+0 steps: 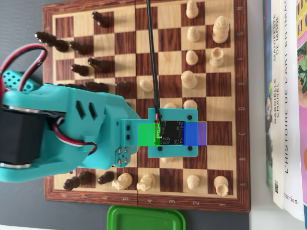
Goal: Play chess
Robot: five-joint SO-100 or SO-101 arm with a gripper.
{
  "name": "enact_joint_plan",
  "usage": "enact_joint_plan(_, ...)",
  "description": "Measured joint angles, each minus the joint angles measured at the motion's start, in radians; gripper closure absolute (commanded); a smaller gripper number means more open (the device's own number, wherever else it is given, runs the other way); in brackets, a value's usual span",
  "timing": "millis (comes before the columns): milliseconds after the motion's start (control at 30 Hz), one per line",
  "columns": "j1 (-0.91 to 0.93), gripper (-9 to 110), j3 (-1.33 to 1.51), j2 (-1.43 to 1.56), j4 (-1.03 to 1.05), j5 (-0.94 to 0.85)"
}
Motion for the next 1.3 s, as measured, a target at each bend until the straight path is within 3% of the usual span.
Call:
enact_joint_plan(800, 0.023, 97, -0.002, -0.06, -0.048, 0.0)
enact_joint_plan(1300, 0.023, 87, -0.002, -0.061, -0.048, 0.0)
